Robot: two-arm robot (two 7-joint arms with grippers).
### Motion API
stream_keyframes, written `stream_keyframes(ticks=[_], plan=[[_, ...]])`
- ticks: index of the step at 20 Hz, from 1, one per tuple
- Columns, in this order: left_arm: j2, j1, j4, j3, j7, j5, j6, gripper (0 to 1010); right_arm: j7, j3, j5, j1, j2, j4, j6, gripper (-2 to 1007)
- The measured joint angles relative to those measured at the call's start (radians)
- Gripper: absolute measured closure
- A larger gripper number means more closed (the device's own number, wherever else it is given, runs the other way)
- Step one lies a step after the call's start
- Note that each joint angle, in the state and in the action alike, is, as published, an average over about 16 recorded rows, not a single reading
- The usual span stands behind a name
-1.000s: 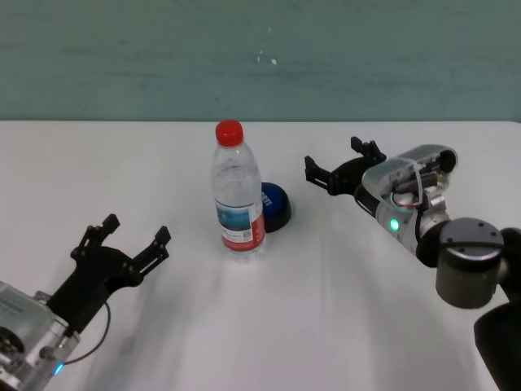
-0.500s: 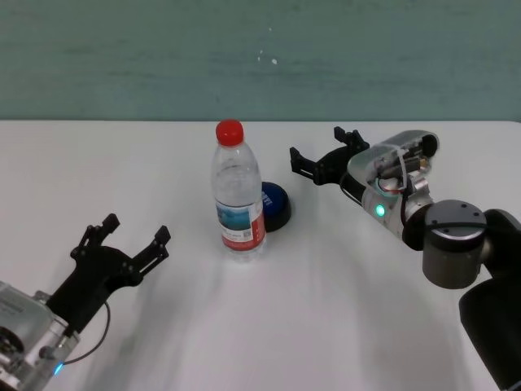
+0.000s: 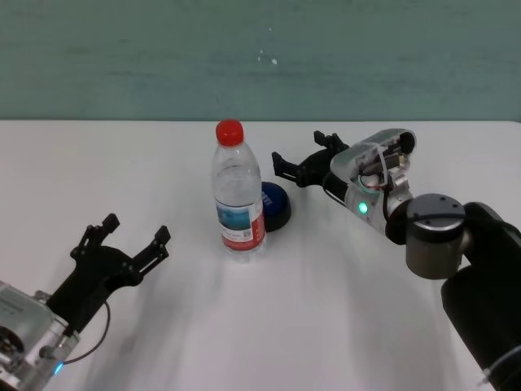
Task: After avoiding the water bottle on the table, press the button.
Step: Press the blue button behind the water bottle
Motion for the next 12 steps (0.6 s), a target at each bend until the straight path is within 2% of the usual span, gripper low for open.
stream_keyframes(ticks=[12], plan=[[0.000, 0.000, 0.000, 0.000, 0.000, 0.000, 0.000, 0, 0.017, -0.025, 0.019, 0.041, -0.012, 0.087, -0.020, 1]])
